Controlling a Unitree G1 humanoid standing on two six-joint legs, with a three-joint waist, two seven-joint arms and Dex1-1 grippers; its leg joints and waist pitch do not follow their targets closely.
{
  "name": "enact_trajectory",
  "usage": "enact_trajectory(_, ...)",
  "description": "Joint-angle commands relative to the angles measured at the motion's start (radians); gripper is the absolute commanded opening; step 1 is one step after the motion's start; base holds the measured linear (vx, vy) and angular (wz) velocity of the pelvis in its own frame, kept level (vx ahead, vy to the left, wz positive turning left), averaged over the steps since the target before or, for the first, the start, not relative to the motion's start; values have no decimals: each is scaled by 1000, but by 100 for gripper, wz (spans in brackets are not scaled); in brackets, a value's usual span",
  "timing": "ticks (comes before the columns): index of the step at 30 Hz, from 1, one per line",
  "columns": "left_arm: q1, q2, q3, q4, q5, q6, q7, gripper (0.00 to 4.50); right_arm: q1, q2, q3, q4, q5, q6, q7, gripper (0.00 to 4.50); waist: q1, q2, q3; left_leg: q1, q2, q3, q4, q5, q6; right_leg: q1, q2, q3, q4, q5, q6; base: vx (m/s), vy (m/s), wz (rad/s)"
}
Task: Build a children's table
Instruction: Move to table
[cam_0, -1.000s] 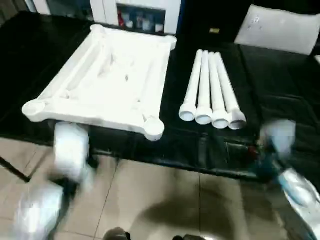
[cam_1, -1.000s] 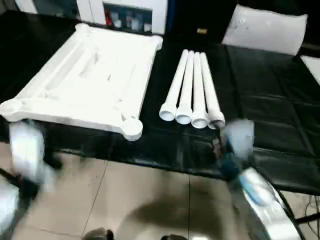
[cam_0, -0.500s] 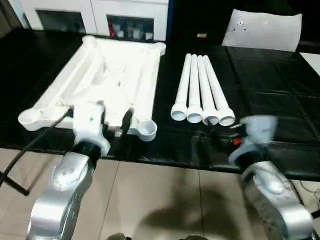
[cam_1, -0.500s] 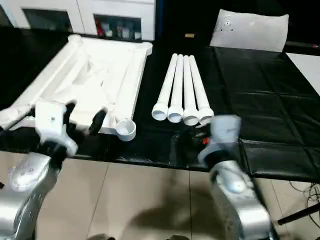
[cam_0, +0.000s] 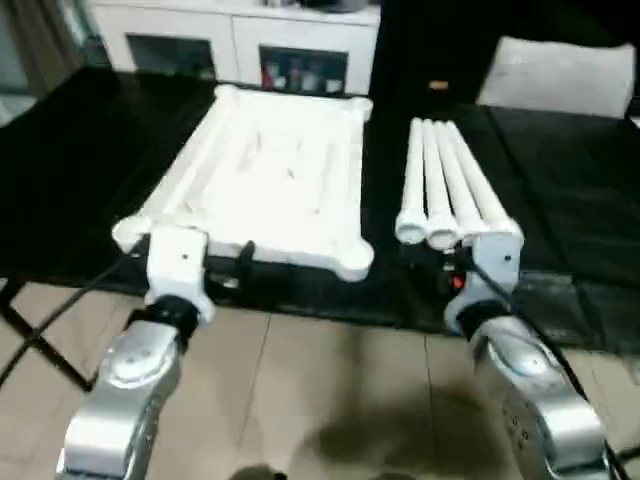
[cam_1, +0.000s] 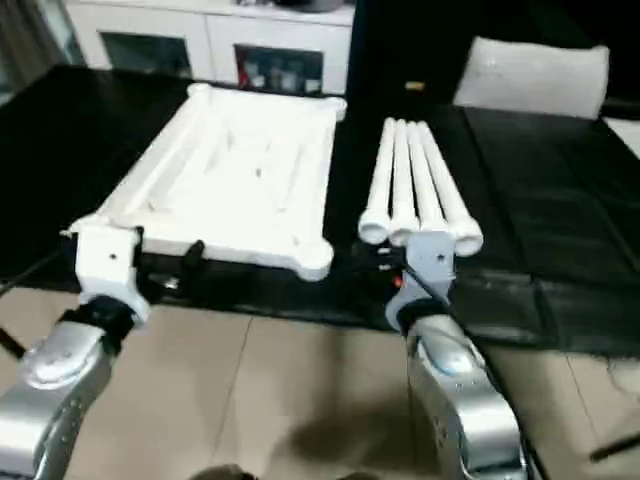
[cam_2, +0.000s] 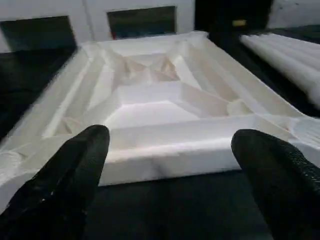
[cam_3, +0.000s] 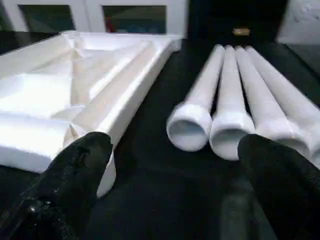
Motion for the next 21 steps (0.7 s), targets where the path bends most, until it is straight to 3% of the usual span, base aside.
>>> enact_trajectory(1, -2, 7, 12, -20, -7, 20, -7, 441, -4, 17, -2, -8, 4, 10, -9, 450, 12, -6, -45, -34, 114, -144, 103, -111, -102, 69, -347, 203, -219, -290, -6, -85, 186, -28)
enact_trajectory(2, 1, 3, 16, -27, -15, 30, -6, 441, -6, 25, -1, -7, 4, 15, -5, 450, 4, -18, -28, -29, 100, -131, 68, -75, -199, 80, -223, 95, -212, -417, -97, -85, 186, -28)
enact_trajectory(3, 4, -1, 18, -30, -19, 35, -3, 441, -7, 26, 1, -7, 2, 17, -3, 450, -4, 6, -16, 40, 123, -114, -58, -128, -199, 46, -107, 18, -192, -422, -180, -90, 213, -11)
enact_trajectory(4, 7, -3, 20, -31, -21, 37, -1, 441, -7, 27, 5, -7, -3, 18, 1, 450, -15, 29, -24, 56, 130, -110, -103, -169, -201, 47, -60, -3, -171, -392, -180, -157, 192, 22)
enact_trajectory(5, 9, -6, 24, -33, -26, 41, 1, 441, -6, 25, 9, -6, -7, 19, 5, 450, -50, 49, -12, 93, 219, -141, -189, -595, -243, 4, 3, 8, -126, -277, -92, -157, 192, 22)
enact_trajectory(6, 11, -8, 27, -34, -28, 44, 3, 441, -5, 22, 12, -4, -10, 16, 10, 450, -55, 76, -20, 78, 224, -162, -230, -741, -261, 55, -15, 11, -89, -68, -71, -157, 170, 17)
enact_trajectory(7, 13, -12, 31, -36, -31, 51, 4, 441, -2, 18, 14, -5, -9, 24, 12, 450, -55, 73, -25, 82, 214, -158, -227, -715, -244, 59, -17, 8, -94, 17, -72, -67, 161, 2)
enact_trajectory(8, 16, -13, 35, -37, -31, 56, 7, 441, 2, 14, 16, -7, -7, 30, 18, 450, -55, 73, -19, 79, 190, -140, -223, -666, -247, 65, -30, 8, -122, 51, -67, -67, 161, 2)
enact_trajectory(9, 23, -14, 40, -35, -32, 55, 2, 441, 14, 8, 22, -16, -1, 27, 33, 450, -49, 61, -13, 78, 176, -119, -220, -641, -256, 65, -46, 17, -156, -21, -54, -50, 103, 7)
enact_trajectory(10, 24, -14, 41, -35, -32, 55, 1, 441, 17, 6, 23, -19, 0, 25, 35, 450, -47, 53, -5, 77, 171, -111, -219, -651, -260, 62, -52, 23, -173, -101, -44, 0, 0, 0)
enact_trajectory(11, 31, -10, 40, -38, -25, 56, 0, 441, 26, 3, 23, -25, 0, 30, 37, 450, -45, 35, -5, 86, 162, -94, -210, -665, -250, 59, -66, 30, -199, -308, -23, 0, 0, 0)
enact_trajectory(12, 35, -8, 39, -40, -20, 58, 0, 441, 30, 3, 22, -28, -2, 35, 37, 450, -38, 20, -8, 92, 156, -83, -202, -604, -230, 52, -83, 43, -217, -438, -11, 0, 0, 0)
enact_trajectory(14, 46, -17, 48, -52, -18, 51, 15, 441, 35, 5, 16, -30, -2, 43, 44, 450, -39, -1, -15, 81, 158, -77, -207, -494, -206, 58, -87, 55, -225, -446, -10, 0, 0, 0)
enact_trajectory(15, 51, -27, 54, -57, -9, 40, 34, 441, 32, -1, 10, -29, 0, 49, 53, 450, -37, -4, -27, 68, 162, -73, -209, -371, -188, 75, -87, 59, -212, -335, -24, 0, 0, 0)
enact_trajectory(16, 53, -33, 49, -59, -1, 39, 43, 441, 32, -6, 3, -30, 8, 55, 59, 450, -34, -13, -29, 65, 165, -62, -210, -272, -165, 76, -82, 61, -208, -208, -46, 0, 0, 0)
enact_trajectory(17, 54, -31, 43, -60, 9, 36, 47, 441, 33, -8, 1, -30, 9, 58, 60, 450, -31, -11, -28, 68, 168, -58, -212, -258, -158, 74, -80, 61, -204, -186, -57, 0, 0, 0)
enact_trajectory(18, 53, -32, 35, -56, 18, 36, 52, 441, 31, -14, -1, -31, 9, 61, 64, 450, -29, -11, -23, 76, 169, -46, -215, -334, -156, 60, -78, 63, -214, -250, -58, -23, -53, 6)
enact_trajectory(19, 46, -34, 21, -54, 31, 40, 59, 441, 28, -26, -5, -35, 6, 66, 70, 450, -33, -12, -20, 75, 168, -46, -217, -386, -164, 54, -76, 63, -217, -316, -48, 0, 0, 0)
enact_trajectory(20, 38, -37, 2, -57, 45, 49, 66, 441, 23, -43, -9, -44, 0, 75, 74, 450, -42, -2, -22, 71, 170, -53, -218, -455, -204, 52, -68, 59, -219, -378, -20, 0, 0, 0)
enact_trajectory(21, 27, -49, -5, -48, 44, 48, 70, 441, 17, -51, -19, -46, 1, 76, 78, 450, -46, 5, -27, 79, 183, -69, -221, -491, -242, 50, -47, 48, -213, -318, -6, 0, 0, 0)
